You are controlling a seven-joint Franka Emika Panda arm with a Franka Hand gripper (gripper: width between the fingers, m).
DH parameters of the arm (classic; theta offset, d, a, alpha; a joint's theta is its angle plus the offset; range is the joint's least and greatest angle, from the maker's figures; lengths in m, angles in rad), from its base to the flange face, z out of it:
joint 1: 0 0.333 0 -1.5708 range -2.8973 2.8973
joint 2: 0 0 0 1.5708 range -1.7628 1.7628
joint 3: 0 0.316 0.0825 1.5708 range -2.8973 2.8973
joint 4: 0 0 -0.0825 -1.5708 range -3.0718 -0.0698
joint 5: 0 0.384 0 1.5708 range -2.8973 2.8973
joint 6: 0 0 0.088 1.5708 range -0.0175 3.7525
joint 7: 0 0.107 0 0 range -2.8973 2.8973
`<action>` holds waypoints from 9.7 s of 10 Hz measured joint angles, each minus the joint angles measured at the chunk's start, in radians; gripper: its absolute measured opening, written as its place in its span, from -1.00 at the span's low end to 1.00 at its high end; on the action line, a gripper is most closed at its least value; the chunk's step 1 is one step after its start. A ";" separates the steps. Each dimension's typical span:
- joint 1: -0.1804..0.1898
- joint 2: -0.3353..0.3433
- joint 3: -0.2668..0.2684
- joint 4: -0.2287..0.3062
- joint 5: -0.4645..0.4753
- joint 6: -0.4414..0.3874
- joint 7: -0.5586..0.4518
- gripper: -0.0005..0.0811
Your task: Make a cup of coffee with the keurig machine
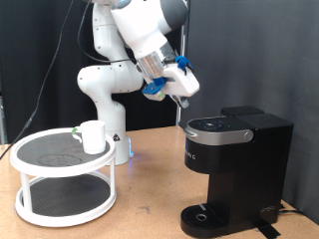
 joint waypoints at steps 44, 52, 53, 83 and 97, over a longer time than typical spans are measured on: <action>-0.289 -0.551 -0.437 -0.223 -0.246 -0.507 0.169 -0.98; -0.325 -0.535 -0.464 -0.234 -0.258 -0.416 0.179 -0.98; -0.327 -0.525 -0.468 -0.234 -0.258 -0.405 0.181 -0.98; -0.354 -0.417 -0.519 -0.440 -0.336 -0.083 0.079 -0.54; -0.343 -0.340 -0.632 -0.515 -0.253 0.038 -0.174 0.99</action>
